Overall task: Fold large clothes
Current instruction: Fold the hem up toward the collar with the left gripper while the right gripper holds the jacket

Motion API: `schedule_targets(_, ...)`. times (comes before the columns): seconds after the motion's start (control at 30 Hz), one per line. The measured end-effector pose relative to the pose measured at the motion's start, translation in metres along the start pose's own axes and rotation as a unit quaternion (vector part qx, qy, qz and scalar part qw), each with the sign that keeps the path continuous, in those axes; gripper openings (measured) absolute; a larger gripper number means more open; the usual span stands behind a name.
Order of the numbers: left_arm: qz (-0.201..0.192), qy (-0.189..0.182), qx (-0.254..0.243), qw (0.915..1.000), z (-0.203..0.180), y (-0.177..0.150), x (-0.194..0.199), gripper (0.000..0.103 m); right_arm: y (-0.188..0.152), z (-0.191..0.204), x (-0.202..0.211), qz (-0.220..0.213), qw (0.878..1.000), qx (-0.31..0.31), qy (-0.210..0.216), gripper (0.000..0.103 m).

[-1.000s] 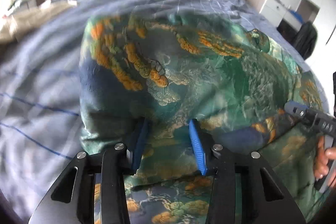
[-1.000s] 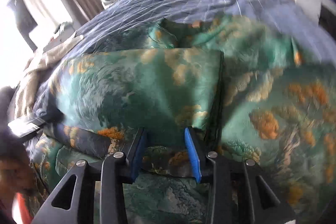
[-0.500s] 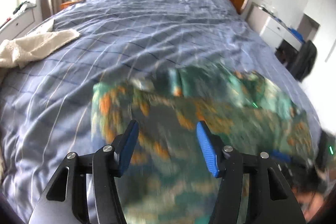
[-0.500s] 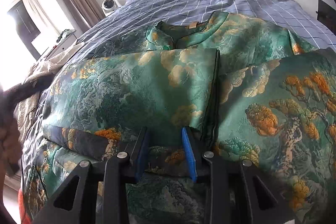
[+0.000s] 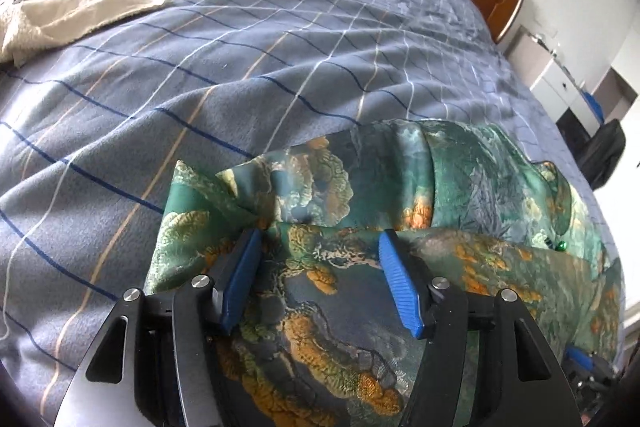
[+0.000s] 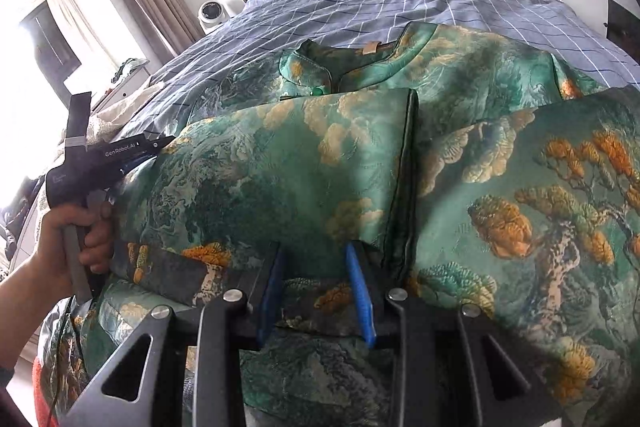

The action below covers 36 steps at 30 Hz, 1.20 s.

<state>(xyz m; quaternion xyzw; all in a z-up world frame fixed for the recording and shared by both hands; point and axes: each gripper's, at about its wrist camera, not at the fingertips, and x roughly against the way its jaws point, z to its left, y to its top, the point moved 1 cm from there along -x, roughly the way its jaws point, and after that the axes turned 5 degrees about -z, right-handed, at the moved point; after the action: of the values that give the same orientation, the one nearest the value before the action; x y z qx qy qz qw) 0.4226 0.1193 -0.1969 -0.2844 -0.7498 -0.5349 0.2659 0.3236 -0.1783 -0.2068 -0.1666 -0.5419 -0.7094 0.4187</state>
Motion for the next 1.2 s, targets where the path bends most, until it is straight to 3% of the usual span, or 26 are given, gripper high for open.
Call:
schedule_targets(0.17,0.016,0.011,-0.029,0.9994,-0.01,0.004,0.013,0.064,-0.001,0.003,0.001,-0.004,1.0,0.004,-0.005,0.031)
schedule_targets(0.3,0.012,-0.004,-0.061,0.9981,-0.017,-0.015,0.055,0.084,-0.001,0.003,0.002,-0.004,1.0,0.001,-0.003,0.031)
schedule_targets(0.43,0.011,0.009,-0.123,0.9923,-0.02,-0.042,0.062,0.086,-0.002,0.004,0.001,-0.006,1.0,0.001,-0.004,0.031)
schedule_targets(0.6,0.011,0.023,-0.119,0.9925,-0.021,-0.041,0.052,0.091,-0.001,0.006,0.001,-0.003,1.0,0.007,-0.011,0.031)
schedule_targets(0.7,-0.008,0.022,-0.107,0.994,-0.025,-0.04,0.077,0.09,0.0,0.008,0.007,-0.01,1.0,0.011,-0.014,0.032)
schedule_targets(0.8,-0.016,-0.012,-0.101,0.9947,-0.029,-0.049,0.115,0.09,0.0,0.017,0.033,-0.027,0.999,0.02,-0.022,0.036)
schedule_targets(0.87,-0.017,-0.028,-0.116,0.9927,-0.034,-0.064,0.146,0.09,-0.006,0.025,0.059,-0.03,0.999,0.028,-0.026,0.051)
schedule_targets(1.07,0.006,-0.047,-0.155,0.9867,-0.051,-0.134,0.213,0.091,-0.055,0.031,0.145,-0.017,0.998,0.06,-0.015,0.052)
schedule_targets(1.2,0.001,-0.044,-0.187,0.9814,-0.067,-0.183,0.236,0.097,-0.1,0.024,0.196,0.003,0.995,0.078,-0.066,0.052)
